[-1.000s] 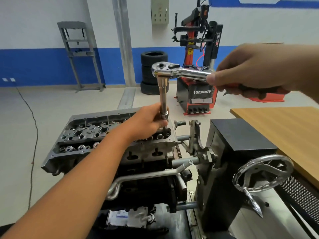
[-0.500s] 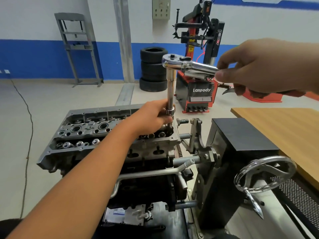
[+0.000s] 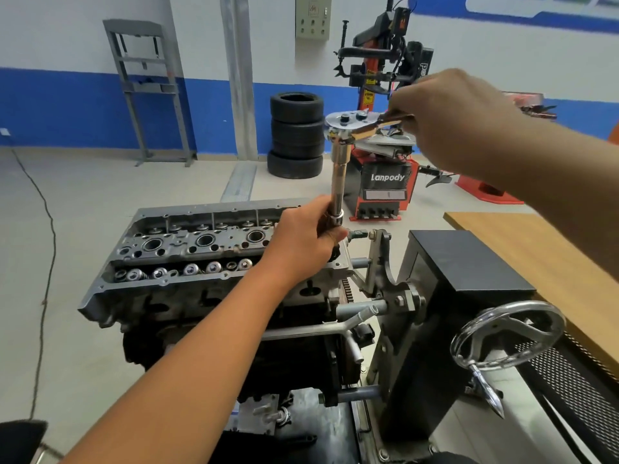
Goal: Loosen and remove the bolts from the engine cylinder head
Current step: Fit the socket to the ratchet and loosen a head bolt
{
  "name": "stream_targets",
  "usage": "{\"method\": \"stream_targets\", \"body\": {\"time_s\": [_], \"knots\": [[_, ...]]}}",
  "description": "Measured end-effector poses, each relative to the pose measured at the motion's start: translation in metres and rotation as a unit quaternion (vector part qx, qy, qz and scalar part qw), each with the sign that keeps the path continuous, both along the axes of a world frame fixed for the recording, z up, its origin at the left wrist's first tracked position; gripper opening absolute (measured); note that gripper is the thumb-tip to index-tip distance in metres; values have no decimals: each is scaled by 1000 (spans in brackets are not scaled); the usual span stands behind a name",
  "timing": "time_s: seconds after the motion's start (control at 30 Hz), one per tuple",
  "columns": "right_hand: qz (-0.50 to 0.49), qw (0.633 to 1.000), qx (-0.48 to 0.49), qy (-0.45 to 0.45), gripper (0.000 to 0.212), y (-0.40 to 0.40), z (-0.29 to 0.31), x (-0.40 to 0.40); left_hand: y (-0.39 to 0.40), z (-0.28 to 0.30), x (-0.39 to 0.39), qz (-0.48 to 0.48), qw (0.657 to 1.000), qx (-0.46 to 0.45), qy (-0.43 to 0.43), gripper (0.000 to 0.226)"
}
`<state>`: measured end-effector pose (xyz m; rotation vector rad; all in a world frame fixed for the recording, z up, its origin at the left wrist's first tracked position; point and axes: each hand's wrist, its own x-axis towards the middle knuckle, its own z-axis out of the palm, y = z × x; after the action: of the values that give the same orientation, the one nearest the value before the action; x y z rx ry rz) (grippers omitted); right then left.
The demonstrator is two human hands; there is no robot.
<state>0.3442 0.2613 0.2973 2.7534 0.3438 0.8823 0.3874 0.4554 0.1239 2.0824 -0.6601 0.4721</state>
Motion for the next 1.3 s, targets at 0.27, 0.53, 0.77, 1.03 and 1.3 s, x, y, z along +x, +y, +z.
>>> {"method": "stream_targets", "body": {"time_s": [0.27,0.53,0.77,1.03,1.3], "knots": [[8,999,8,-42,26,14,-4,32,4,-4,14,-15,991,-104,88,20],[50,990,67,-112,48,38,-36,9,8,0,23,-84,989,-64,105,46],[44,990,89,-102,66,50,-34,20,10,-2,29,-164,981,-24,100,36],[240,966,83,-40,58,58,-18,46,-16,57,25,-323,893,-286,130,13],[109,987,98,-68,60,73,-24,56,-38,59,27,-147,921,-348,91,30]]}}
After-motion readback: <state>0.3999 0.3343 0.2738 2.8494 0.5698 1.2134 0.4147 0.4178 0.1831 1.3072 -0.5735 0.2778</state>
